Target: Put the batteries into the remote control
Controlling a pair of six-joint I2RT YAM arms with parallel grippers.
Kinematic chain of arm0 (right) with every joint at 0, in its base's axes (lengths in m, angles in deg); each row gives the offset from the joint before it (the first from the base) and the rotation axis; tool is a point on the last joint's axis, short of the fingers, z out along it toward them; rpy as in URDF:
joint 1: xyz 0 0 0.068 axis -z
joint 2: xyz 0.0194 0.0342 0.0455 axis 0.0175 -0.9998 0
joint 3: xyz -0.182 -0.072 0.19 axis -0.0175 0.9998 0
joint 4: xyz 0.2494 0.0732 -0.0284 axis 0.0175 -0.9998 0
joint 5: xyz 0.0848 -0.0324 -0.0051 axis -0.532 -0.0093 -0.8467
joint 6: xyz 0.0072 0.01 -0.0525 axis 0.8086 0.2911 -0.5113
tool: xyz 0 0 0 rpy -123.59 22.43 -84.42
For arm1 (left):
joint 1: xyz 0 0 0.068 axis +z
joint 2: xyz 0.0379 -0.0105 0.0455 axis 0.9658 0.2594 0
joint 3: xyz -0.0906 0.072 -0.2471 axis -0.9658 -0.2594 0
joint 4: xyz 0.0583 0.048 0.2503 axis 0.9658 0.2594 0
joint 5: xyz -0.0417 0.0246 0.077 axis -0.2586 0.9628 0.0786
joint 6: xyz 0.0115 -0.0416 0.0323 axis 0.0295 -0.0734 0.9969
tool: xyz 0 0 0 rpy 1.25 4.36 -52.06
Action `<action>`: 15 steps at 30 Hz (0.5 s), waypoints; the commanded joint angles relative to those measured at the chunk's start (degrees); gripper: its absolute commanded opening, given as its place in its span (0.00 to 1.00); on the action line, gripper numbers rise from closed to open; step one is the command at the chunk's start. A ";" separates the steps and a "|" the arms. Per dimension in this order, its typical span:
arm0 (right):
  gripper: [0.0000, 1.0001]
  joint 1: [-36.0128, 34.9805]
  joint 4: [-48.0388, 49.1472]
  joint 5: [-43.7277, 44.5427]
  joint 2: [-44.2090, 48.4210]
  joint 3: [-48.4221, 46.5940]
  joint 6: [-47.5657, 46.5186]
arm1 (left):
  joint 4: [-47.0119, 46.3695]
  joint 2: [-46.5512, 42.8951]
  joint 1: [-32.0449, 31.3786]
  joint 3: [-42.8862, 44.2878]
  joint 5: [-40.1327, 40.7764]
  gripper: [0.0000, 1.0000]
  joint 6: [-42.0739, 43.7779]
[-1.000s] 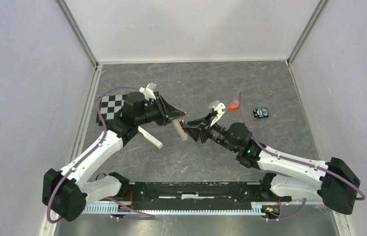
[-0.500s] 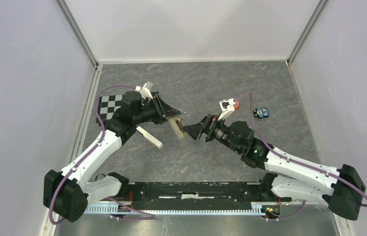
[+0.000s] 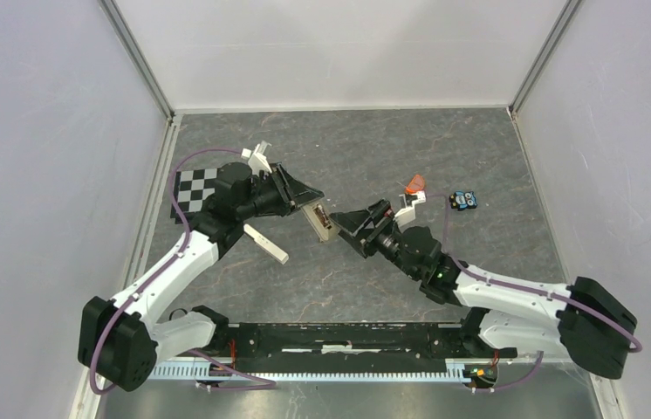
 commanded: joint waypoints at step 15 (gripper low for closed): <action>0.96 3.03 17.90 -3.87 -11.11 -5.16 9.25 | -4.33 0.33 0.25 0.12 -3.06 0.02 0.46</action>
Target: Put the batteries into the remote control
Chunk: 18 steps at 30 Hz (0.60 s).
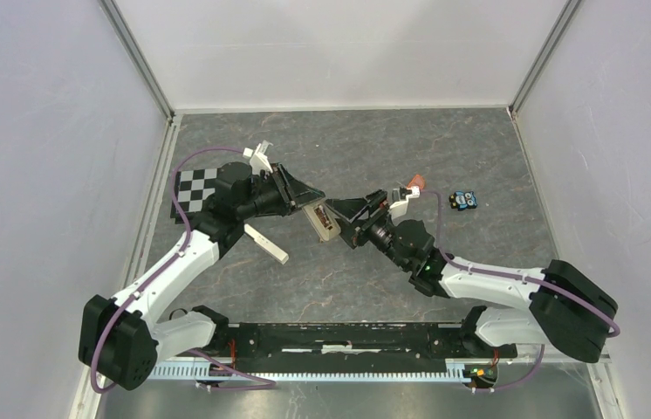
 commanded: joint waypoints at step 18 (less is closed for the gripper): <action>0.59 4.03 9.30 -14.36 -7.47 -4.93 -1.40 | -1.34 0.56 0.25 1.91 -2.16 0.02 1.49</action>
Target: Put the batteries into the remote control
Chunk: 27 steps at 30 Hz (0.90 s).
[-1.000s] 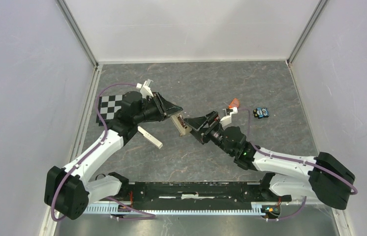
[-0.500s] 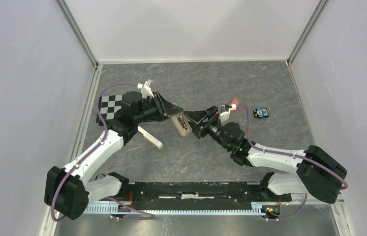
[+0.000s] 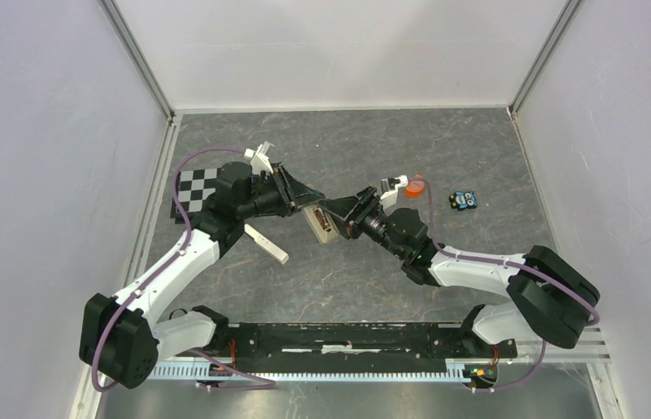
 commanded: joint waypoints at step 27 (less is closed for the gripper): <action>0.40 -0.06 5.51 -7.54 -0.98 0.95 -3.37 | 1.61 0.36 -0.01 4.67 -3.21 0.02 -0.85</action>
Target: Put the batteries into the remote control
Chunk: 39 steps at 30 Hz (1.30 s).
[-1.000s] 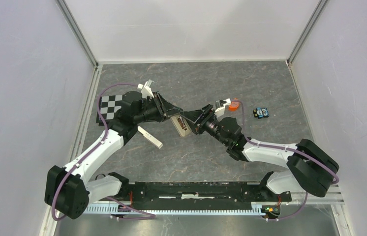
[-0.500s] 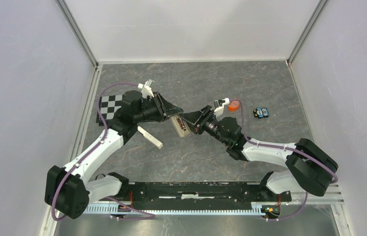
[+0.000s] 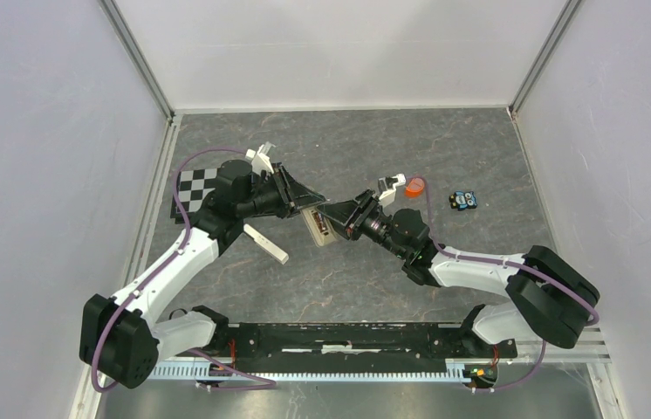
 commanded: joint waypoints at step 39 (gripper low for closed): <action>0.82 2.89 -3.53 -17.81 3.31 -2.97 -33.41 | 1.74 -2.52 2.55 4.60 -12.62 0.02 17.44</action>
